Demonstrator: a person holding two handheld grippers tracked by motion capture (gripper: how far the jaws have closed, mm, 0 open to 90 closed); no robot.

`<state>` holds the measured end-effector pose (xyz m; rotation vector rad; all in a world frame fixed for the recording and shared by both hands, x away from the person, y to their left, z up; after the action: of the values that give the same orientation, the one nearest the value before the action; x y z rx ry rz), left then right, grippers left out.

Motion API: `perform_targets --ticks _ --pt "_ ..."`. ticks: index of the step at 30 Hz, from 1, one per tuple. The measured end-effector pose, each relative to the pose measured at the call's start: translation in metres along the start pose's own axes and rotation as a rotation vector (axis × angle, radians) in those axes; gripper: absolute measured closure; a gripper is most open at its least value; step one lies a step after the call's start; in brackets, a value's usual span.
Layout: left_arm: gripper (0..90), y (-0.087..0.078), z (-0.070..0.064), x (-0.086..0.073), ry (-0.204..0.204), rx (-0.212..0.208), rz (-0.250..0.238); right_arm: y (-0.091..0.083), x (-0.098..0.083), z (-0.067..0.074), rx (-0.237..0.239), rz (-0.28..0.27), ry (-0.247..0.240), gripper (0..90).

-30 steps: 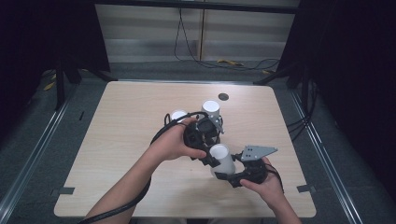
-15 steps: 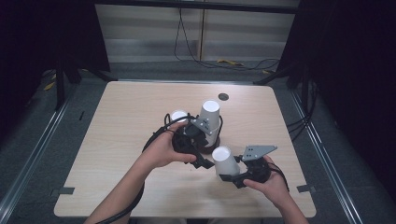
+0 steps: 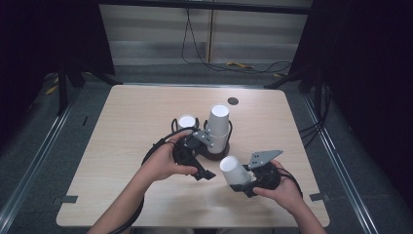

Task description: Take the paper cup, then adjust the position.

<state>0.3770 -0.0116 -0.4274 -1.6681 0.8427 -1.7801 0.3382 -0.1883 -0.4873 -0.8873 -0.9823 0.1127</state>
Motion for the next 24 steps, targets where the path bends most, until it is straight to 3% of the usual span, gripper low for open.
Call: perform_targets --ticks 10,14,24 --pt "17.7 0.003 -0.005 -0.013 -0.023 0.01 -0.004 0.006 0.003 0.003 -0.02 0.095 -0.066 27.5" --pt "17.7 0.003 -0.005 -0.015 -0.028 0.007 -0.008 0.007 0.006 0.003 -0.023 0.113 -0.096 27.4" --pt "17.8 0.003 -0.008 -0.023 -0.033 0.014 0.0 0.009 0.01 0.005 -0.019 0.14 -0.12 27.2"
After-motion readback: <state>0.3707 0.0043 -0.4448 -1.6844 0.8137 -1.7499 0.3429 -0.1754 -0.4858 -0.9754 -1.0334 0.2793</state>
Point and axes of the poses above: each handheld gripper's, and its own axes: y roughly forward along the jaws, x roughly out of its top, z roughly to its left, the point moved 6 cm from there along y, roughly forward along the jaws, and after that the axes turned 14 degrees about y, right-handed, at the moved point
